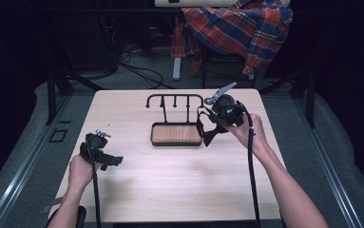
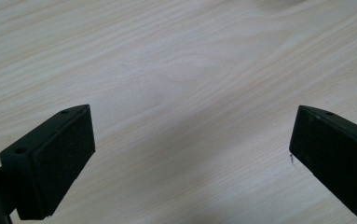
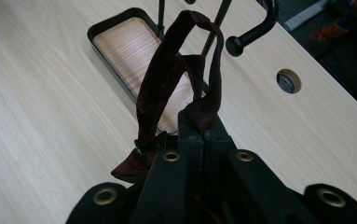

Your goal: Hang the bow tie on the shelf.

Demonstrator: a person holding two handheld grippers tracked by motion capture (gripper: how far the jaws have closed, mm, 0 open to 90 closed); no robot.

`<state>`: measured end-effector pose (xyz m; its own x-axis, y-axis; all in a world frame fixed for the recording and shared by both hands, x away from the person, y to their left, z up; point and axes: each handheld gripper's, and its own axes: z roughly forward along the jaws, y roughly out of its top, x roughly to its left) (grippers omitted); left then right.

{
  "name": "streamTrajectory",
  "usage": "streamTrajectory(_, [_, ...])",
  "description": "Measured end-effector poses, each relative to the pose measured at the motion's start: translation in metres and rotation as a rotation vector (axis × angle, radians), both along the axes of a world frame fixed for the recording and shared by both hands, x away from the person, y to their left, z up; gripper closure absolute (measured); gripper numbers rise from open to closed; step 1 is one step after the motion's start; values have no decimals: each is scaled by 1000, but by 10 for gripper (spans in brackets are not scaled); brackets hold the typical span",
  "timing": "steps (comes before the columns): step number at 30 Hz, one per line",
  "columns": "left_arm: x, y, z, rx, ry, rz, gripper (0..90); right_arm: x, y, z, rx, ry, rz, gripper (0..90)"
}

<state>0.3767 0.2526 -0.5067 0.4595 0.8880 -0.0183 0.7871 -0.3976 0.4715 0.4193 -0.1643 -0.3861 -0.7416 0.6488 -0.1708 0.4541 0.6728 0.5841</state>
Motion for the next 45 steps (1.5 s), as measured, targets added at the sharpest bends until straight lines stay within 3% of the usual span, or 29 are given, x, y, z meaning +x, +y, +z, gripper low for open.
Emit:
streamTrajectory(12, [0,0,0,2,1,-4,1,11,2,6,34,-15,-9,892])
streamTrajectory(30, [1,-1,0,1,8,-5,1,30,0,6,43,-21,-47,892])
streamTrajectory(45, [0,-1,-1,2,9,-9,1,49,0,-9,41,-6,-90,892])
